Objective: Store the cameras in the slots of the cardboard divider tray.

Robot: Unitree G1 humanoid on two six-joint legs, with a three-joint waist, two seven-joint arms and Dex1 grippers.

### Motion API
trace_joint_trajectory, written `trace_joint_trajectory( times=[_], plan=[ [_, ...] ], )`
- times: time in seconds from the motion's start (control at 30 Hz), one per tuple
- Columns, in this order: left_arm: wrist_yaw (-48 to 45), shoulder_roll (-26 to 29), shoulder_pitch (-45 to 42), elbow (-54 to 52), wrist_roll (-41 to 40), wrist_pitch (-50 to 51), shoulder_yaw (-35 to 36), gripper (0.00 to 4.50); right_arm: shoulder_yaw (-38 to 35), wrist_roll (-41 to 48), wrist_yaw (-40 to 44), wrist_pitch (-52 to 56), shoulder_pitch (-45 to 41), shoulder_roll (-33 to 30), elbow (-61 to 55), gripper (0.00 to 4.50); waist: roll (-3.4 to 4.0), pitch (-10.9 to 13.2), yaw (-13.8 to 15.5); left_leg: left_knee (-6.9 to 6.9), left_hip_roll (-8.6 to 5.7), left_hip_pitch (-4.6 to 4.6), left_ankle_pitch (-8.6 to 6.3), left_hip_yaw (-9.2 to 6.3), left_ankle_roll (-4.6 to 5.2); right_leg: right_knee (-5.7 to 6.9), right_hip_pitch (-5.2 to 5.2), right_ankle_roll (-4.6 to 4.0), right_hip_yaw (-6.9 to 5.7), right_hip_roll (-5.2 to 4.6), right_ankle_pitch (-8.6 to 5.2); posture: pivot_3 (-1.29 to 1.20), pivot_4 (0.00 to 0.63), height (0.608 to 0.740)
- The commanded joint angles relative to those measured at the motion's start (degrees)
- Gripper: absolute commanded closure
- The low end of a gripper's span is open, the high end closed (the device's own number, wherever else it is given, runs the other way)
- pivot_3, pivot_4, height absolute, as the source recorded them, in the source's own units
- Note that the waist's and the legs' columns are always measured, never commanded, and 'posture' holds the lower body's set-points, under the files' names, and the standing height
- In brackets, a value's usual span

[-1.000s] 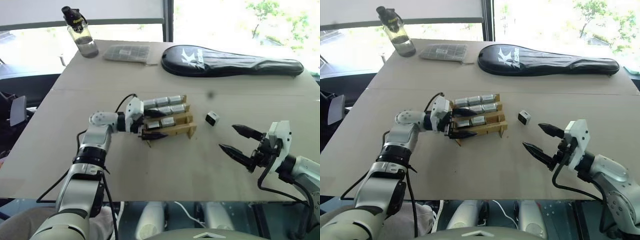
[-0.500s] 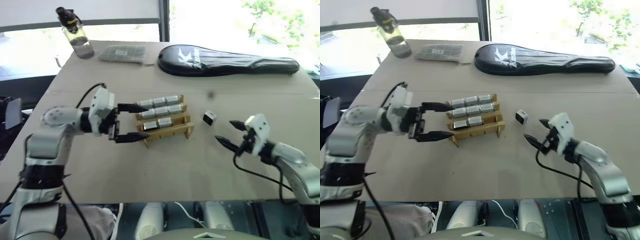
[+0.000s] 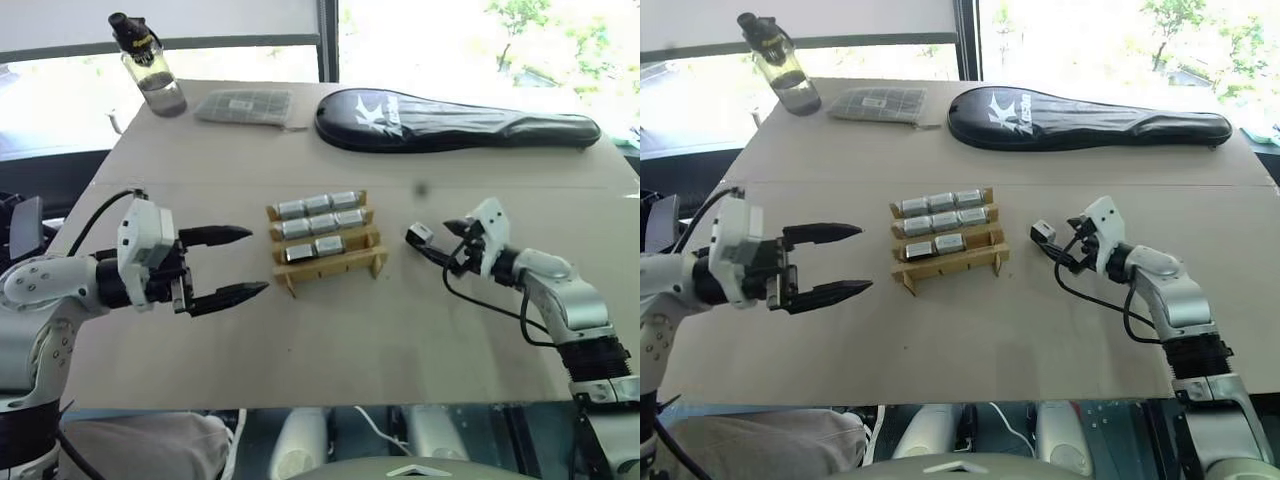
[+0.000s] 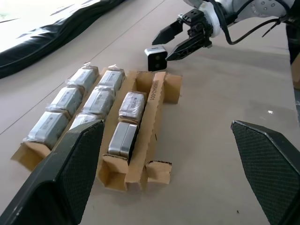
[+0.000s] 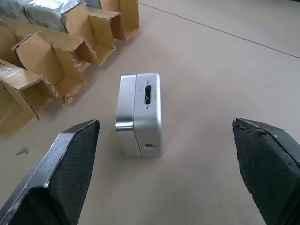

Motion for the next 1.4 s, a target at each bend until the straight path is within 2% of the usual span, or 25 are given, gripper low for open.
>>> trace_joint_trajectory(
  times=[0.03,0.07,0.13,0.23,0.37,0.4,0.67,0.8,1.0,1.23,1.4],
  plan=[
    [1.4,1.0,1.3,-3.3,-1.3,-0.2,3.2,0.02,0.0,-0.4,1.2,-1.3,-1.6,1.1,0.3,0.00,0.00,0.0,0.0,0.00,0.00,0.01,0.00,0.01,0.00,0.00,0.00,0.00,0.01,0.00,0.00,0.00,0.150,0.740],
    [1.6,1.1,1.5,-3.5,-1.4,-0.2,3.5,0.02,0.0,-0.6,1.3,-1.5,-1.7,1.4,0.4,0.00,0.00,0.0,0.0,0.00,0.00,0.02,0.00,0.01,0.00,0.02,0.00,0.00,0.01,0.00,0.00,0.00,0.150,0.740],
    [1.8,1.2,1.9,-3.7,-1.7,0.0,3.9,0.00,0.1,-1.0,1.6,-1.8,-1.8,1.7,0.5,0.50,0.01,0.0,0.0,0.00,0.01,0.01,0.00,0.00,-0.01,0.02,0.00,-0.01,0.01,0.00,0.00,0.00,0.150,0.740],
    [1.9,1.4,2.7,-3.9,-1.9,-0.1,4.3,0.00,-0.1,-2.0,1.7,-3.7,-1.5,2.1,0.7,1.68,0.01,0.0,0.0,0.00,0.00,0.00,0.00,0.01,-0.01,0.01,0.00,-0.01,0.01,-0.01,0.00,0.00,0.150,0.740],
    [2.0,1.7,2.8,-3.3,-2.1,-0.5,4.0,0.00,-0.3,-2.1,1.5,-4.0,-1.2,2.4,-0.2,3.61,0.01,0.0,-0.1,-0.01,0.00,0.00,0.00,0.06,-0.01,-0.01,0.00,0.00,0.01,-0.02,0.01,0.00,0.150,0.740],
    [1.9,1.7,2.6,-3.1,-2.1,-0.6,3.8,0.00,-0.2,-2.5,1.4,-4.6,-1.1,2.4,-0.5,3.81,0.02,0.0,-0.1,-0.01,0.00,0.00,0.00,0.05,-0.01,-0.01,-0.01,0.00,0.00,-0.01,0.01,0.00,0.150,0.740],
    [-0.2,2.4,0.8,0.5,-2.7,-1.7,2.9,0.00,2.9,-2.2,8.3,-9.7,-6.7,3.6,-5.1,3.80,0.09,0.1,-0.3,-0.01,0.02,0.03,0.00,0.07,-0.01,0.01,-0.02,-0.01,-0.04,0.02,0.01,0.00,0.150,0.740],
    [-4.6,4.1,-0.5,4.9,-0.1,-5.4,0.4,0.00,8.7,-4.1,18.9,-15.4,-12.6,3.6,-2.2,3.80,0.12,0.1,-0.3,-0.02,0.03,0.04,0.00,0.06,-0.01,0.02,-0.04,-0.01,-0.10,0.05,0.01,0.00,0.150,0.740],
    [-6.6,5.6,-2.0,6.9,-0.4,-6.3,0.3,0.00,13.8,-9.0,29.0,-27.2,-23.7,5.9,14.7,3.80,0.14,0.1,-0.1,-0.03,-0.02,-0.03,0.00,0.04,-0.01,-0.03,-0.04,-0.01,-0.18,-0.03,0.01,0.00,0.150,0.740],
    [-5.3,5.4,1.1,3.5,-1.9,-4.7,3.9,0.00,14.1,-13.1,38.5,-41.7,-35.1,8.7,40.4,3.80,0.17,0.1,-0.3,-0.08,-0.07,-0.07,0.00,0.05,-0.02,-0.04,-0.10,-0.01,-0.20,-0.09,0.01,0.00,0.150,0.740],
    [-4.8,5.9,4.5,1.4,-2.8,-3.2,7.8,0.00,14.4,-14.9,45.4,-48.4,-38.9,10.2,49.8,3.80,0.21,0.1,-0.3,-0.17,-0.04,-0.06,0.00,-0.02,-0.03,-0.03,-0.10,-0.02,-0.32,-0.21,0.01,0.00,0.150,0.740]
  ],
)
